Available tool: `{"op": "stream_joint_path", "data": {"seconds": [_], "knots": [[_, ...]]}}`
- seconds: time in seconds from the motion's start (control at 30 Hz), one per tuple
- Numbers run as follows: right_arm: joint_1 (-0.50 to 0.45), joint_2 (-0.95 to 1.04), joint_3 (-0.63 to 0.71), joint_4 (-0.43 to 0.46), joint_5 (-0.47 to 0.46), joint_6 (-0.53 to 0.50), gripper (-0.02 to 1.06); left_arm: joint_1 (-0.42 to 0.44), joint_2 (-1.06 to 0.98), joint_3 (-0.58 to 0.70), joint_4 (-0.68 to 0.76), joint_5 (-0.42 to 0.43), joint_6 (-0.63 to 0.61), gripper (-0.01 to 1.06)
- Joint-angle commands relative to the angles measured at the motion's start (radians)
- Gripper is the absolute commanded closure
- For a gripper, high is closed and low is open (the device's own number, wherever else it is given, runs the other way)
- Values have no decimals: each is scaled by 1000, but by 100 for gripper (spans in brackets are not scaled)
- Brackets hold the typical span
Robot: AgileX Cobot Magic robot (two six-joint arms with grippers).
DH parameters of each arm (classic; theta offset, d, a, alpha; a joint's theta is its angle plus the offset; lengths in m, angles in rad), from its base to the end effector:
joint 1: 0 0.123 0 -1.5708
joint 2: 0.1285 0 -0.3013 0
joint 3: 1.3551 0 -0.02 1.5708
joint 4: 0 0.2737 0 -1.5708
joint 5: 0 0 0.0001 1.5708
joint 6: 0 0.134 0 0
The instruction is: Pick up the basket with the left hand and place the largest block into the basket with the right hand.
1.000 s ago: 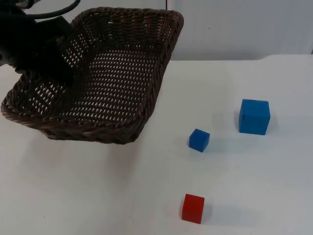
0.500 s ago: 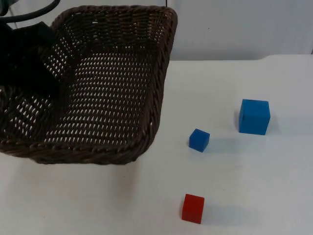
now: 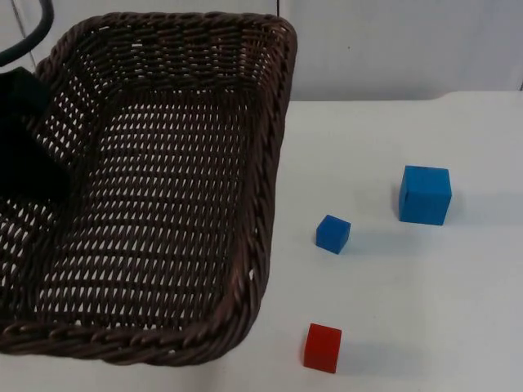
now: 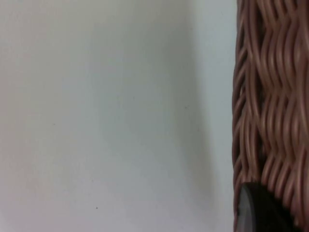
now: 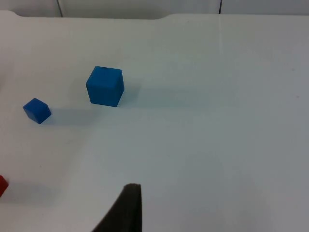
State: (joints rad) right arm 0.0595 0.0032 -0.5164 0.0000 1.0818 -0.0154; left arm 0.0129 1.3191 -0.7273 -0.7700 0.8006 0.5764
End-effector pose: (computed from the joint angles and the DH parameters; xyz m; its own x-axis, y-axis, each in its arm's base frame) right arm 0.0345 0.0021 0.2716 -0.4612 -0.0429 -0.8862 -0.0666 0.9977 -0.0137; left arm 0.2613 -0.0636 0.2016 -0.9126 -0.0269 -0.4080 0.1808 0.8685 -0.4616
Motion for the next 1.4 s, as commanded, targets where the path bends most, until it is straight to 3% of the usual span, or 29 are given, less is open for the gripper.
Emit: {"op": "stream_joint_path", "data": {"seconds": [0.0, 0.57, 0.73, 1.0, 1.37], "knots": [[-6, -3, 1, -6, -3, -3, -1, -3, -29, 5, -41, 18, -9, 105], [-6, -3, 1, -6, -3, -3, -1, -3, -32, 5, -41, 51, -9, 105], [-6, -3, 1, -6, -3, -3, -1, -3, -12, 5, 25, 52, -95, 105], [-6, -3, 1, -6, -3, -3, -1, -5, 30, 5, 63, 51, -135, 105], [-6, -3, 1, -6, -3, -3, -1, -88, 46, 5, 76, -20, -156, 105]]}}
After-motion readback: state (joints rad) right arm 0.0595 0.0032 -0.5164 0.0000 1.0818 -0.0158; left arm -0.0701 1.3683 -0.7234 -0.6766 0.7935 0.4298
